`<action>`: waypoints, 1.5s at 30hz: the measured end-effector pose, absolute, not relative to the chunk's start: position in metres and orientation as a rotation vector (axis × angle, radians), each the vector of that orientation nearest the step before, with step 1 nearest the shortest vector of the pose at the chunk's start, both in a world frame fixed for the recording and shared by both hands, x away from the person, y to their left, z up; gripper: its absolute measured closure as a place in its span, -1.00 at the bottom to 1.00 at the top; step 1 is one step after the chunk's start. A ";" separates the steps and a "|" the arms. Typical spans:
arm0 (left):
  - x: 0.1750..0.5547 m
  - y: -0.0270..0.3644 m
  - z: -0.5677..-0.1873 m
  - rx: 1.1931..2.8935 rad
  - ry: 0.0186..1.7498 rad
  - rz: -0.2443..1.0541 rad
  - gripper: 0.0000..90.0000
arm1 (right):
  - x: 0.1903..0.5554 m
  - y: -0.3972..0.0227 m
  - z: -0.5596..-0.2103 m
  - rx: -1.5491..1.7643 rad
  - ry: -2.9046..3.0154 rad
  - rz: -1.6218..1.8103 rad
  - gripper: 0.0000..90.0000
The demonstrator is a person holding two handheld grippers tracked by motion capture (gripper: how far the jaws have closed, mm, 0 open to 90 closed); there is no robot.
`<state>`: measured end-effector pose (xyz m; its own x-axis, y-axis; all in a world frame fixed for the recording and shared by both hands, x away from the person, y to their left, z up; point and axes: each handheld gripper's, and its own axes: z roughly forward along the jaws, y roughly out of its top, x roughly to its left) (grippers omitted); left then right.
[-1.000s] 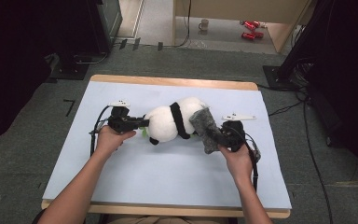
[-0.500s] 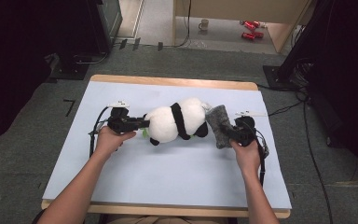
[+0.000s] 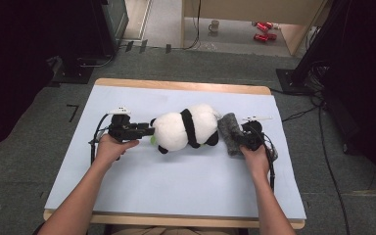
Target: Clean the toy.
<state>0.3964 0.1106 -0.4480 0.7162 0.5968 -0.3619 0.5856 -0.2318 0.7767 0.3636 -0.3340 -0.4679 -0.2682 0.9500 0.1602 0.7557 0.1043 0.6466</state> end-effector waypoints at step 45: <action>0.397 0.163 -0.464 2.034 1.006 0.231 -0.05 | 0.344 -0.384 -0.448 1.696 2.000 1.110 -0.07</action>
